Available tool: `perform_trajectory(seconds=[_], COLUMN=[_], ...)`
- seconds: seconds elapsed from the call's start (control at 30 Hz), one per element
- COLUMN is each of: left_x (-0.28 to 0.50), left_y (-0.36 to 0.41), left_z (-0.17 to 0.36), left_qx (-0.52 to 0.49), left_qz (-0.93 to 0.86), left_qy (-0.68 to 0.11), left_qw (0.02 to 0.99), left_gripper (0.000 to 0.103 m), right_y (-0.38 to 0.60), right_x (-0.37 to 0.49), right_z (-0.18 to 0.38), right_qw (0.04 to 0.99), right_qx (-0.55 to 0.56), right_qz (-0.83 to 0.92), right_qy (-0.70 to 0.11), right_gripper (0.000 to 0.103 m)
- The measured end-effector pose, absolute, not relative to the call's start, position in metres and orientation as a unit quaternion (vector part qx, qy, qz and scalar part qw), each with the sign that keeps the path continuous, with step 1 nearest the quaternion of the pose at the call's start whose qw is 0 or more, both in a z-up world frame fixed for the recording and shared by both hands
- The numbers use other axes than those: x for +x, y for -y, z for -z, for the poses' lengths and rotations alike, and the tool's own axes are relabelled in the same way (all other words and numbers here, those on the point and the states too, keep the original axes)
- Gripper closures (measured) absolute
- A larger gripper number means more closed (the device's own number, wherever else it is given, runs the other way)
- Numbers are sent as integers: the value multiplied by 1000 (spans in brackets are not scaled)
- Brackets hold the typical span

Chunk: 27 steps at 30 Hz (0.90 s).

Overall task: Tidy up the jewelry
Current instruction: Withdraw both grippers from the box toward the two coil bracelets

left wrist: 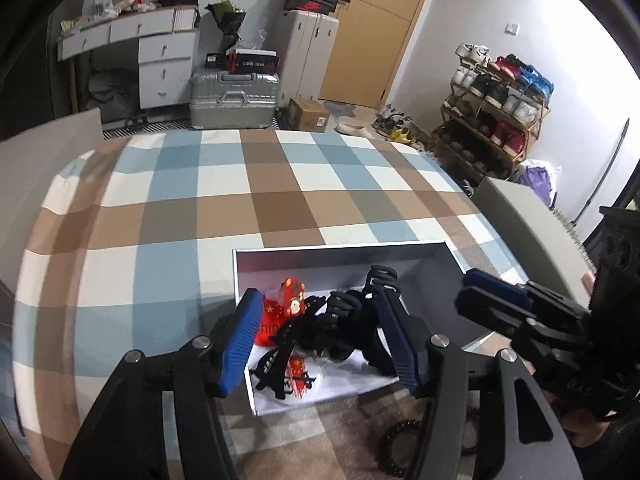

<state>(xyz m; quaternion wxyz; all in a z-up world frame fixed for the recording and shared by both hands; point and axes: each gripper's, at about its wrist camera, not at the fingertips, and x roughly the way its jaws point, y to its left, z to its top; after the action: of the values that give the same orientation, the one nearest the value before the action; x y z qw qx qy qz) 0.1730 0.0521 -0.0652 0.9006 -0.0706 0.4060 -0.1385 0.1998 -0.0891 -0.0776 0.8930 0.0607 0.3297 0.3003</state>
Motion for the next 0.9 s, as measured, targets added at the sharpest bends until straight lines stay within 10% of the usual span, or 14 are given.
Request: perform_trajectory(seconds=[0.9], left_x=[96], left_y=[-13], left_z=[55], left_qx=[-45], left_qz=[129], left_qy=[-394], left_qw=[909], left_gripper=[28], right_y=[143], right_x=[102], right_z=[71], right_qw=[907], right_qx=[49], right_qz=[-275], right_qy=[-315], right_gripper=[33])
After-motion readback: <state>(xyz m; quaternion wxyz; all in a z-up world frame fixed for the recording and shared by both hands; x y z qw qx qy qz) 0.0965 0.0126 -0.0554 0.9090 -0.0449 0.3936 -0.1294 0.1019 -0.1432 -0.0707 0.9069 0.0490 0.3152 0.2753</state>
